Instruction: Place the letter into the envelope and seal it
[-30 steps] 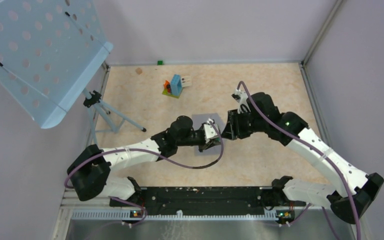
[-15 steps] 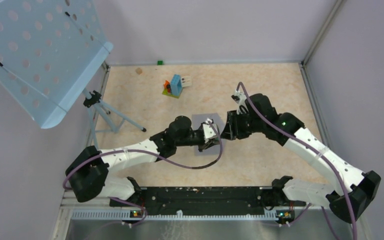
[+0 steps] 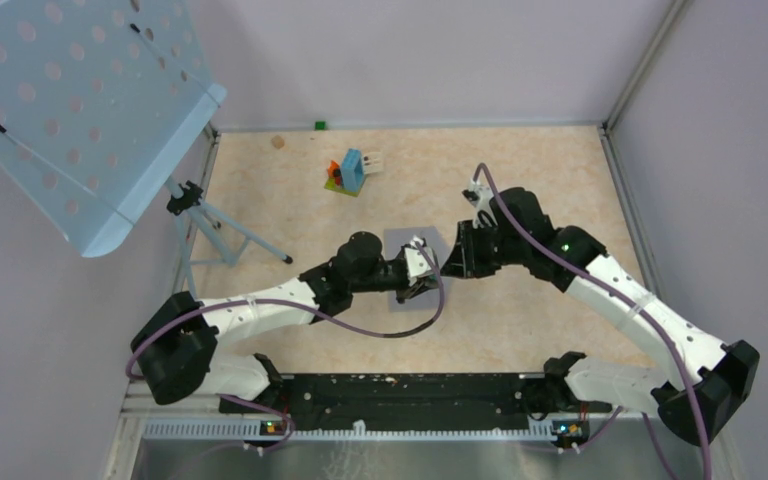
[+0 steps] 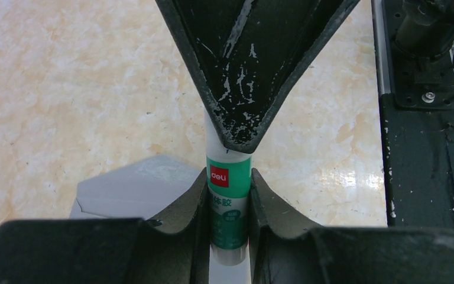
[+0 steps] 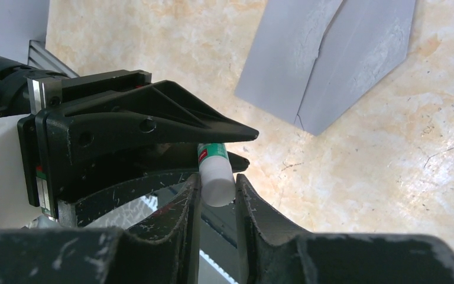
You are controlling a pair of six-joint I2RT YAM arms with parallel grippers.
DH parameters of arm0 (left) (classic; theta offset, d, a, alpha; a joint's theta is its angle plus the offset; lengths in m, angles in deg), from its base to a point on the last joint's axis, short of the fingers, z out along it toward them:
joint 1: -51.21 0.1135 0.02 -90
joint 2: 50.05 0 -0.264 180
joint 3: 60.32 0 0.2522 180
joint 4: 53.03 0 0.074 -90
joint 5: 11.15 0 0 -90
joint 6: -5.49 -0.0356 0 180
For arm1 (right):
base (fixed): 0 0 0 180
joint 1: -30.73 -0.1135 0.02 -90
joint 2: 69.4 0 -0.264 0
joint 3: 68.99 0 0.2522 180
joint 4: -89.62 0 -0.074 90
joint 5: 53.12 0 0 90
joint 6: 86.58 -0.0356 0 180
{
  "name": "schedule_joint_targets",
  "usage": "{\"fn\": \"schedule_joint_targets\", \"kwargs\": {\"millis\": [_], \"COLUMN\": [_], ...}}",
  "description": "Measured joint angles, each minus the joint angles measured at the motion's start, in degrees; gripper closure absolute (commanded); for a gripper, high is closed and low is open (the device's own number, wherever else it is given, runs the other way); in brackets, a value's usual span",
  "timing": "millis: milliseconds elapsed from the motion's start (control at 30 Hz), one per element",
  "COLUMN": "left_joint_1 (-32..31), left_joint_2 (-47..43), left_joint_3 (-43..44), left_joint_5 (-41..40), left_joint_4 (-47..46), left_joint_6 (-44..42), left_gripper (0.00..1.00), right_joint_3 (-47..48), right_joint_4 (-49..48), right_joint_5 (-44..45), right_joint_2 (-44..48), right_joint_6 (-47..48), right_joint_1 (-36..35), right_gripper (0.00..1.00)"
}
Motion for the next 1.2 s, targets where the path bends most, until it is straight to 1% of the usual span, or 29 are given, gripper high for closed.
{"fn": "schedule_joint_targets", "kwargs": {"millis": [133,300,500,600,700,767,900,1000,1100,1200], "left_joint_1": [0.0,0.0,0.42,1.03,2.82,4.94,9.31,11.5,12.11,12.11], "left_joint_2": [0.0,0.0,0.02,0.07,0.35,0.42,0.2,-1.18,-3.5,-5.44], "left_joint_3": [-0.17,-0.57,-1.22,-1.2,0.26,2.36,6.88,8.09,8.5,9.6], "left_joint_5": [-0.15,-1.77,-3.56,-5.49,-6.45,-6.49,-6.25,-6.25,-6.73,-7.85], "left_joint_4": [-0.48,-1.07,-0.39,-0.02,2.49,4.48,5.99,6.16,7.28,8.5], "left_joint_6": [0.13,0.11,0.68,2.89,7.45,12.31,23.78,31.34,37.24,41.24], "left_gripper": [1.0,1.0,1.0,1.0,1.0,1.0,1.0,1.0,1.0,1.0], "right_joint_3": [0.0,0.17,1.9,2.27,2.29,2.32,2.05,1.84,1.84,1.9], "right_joint_4": [0.04,0.31,2.93,4.2,4.68,4.24,0.22,-4.31,-8.24,-10.88], "right_joint_5": [-0.72,-3.54,-3.61,-2.73,1.66,6.29,15.28,20.37,23.96,26.43], "right_joint_2": [0.0,0.09,0.52,0.63,-0.35,-2.58,-11.93,-20.13,-27.67,-33.66], "right_joint_6": [0.07,0.79,3.06,4.02,4.48,4.48,4.26,3.91,3.93,3.96], "right_joint_1": [0.94,3.52,6.73,8.85,10.54,10.8,12.09,14.1,15.85,16.92], "right_gripper": [0.97,0.98,0.98,0.96,0.96,0.96,0.96,0.97,0.97,0.97]}}
